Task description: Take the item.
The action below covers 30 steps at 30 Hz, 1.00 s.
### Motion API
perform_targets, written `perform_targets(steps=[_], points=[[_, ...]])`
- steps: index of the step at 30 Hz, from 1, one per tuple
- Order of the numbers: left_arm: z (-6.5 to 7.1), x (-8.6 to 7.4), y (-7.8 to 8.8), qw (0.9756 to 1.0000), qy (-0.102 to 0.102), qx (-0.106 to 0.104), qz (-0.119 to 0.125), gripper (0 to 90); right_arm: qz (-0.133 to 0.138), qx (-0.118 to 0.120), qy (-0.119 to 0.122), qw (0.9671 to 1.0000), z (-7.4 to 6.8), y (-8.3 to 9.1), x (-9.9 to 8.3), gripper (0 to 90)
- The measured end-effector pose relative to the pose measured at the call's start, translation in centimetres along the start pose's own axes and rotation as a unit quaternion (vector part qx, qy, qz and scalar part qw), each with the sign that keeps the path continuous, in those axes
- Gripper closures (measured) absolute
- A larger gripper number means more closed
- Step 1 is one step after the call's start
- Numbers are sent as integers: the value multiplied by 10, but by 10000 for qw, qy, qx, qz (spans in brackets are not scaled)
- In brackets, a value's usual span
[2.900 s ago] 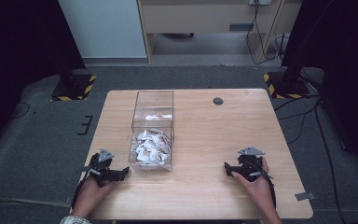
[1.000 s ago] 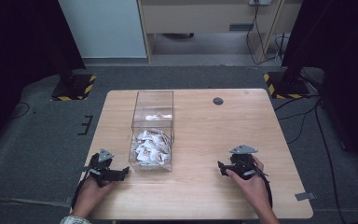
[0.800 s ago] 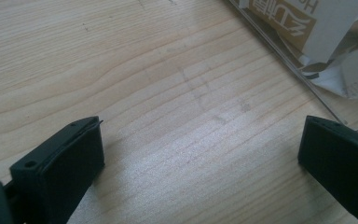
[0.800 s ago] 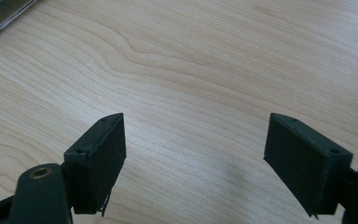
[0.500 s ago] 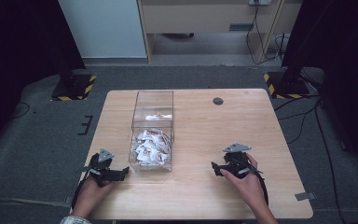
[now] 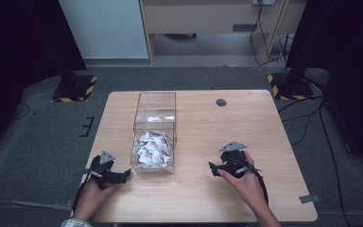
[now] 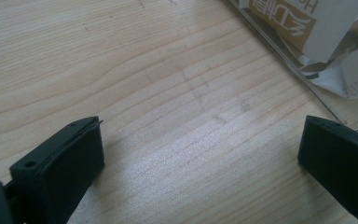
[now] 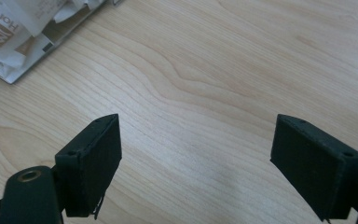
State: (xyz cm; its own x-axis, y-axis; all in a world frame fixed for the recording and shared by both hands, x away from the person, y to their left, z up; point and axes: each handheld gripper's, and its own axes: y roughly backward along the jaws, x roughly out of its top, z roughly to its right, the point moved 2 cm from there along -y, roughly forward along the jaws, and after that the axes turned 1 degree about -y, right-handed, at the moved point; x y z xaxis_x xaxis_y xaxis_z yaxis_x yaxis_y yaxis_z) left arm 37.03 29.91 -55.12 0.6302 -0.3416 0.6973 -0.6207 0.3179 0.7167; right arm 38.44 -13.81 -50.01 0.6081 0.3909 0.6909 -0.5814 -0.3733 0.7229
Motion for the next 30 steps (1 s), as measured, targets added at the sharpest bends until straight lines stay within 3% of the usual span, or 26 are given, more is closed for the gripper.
perform_targets(steps=[13,30], points=[[0,0,0,10000,0,1,1,0,116,95,285,9995,-11,8,24,362],[0,0,0,10000,-2,0,2,0,254,284,606,9974,-26,17,56,499]])
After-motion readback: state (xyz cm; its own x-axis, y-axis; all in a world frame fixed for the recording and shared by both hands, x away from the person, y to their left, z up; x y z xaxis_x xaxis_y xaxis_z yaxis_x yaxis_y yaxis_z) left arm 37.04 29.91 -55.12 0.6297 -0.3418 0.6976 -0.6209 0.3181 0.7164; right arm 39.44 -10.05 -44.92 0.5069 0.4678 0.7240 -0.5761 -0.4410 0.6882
